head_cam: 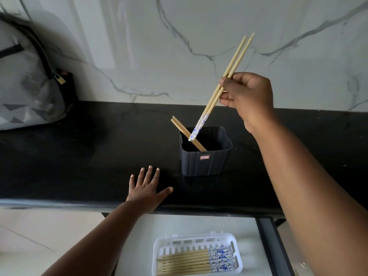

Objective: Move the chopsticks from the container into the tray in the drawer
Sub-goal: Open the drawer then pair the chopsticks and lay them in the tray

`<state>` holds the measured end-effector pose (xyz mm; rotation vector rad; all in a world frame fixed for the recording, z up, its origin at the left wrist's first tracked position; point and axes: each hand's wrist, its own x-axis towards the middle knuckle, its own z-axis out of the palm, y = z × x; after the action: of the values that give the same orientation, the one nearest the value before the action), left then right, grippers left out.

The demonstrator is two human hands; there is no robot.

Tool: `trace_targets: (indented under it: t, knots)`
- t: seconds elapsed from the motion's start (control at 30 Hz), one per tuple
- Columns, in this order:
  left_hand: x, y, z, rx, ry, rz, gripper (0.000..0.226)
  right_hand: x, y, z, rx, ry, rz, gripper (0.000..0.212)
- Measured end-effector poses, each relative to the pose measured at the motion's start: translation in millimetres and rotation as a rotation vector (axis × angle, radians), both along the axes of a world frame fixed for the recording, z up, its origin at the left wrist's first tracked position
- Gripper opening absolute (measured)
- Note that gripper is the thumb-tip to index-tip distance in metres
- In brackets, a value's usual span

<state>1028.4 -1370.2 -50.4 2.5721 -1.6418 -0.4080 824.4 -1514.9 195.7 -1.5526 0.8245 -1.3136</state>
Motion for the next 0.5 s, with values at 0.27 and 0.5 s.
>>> trace_targets:
  t: [0.27, 0.5]
  knots:
    - [-40.6, -28.1, 168.6, -0.935, 0.917, 0.054, 0.032, -26.3, 30.2, 16.7, 0.129, 0.020, 0.186, 0.003]
    - [-82.2, -10.9, 244.0, -0.580, 1.184, -0.321, 0.032, -33.8, 58.2, 13.7, 0.127, 0.127, 0.252, 0.007]
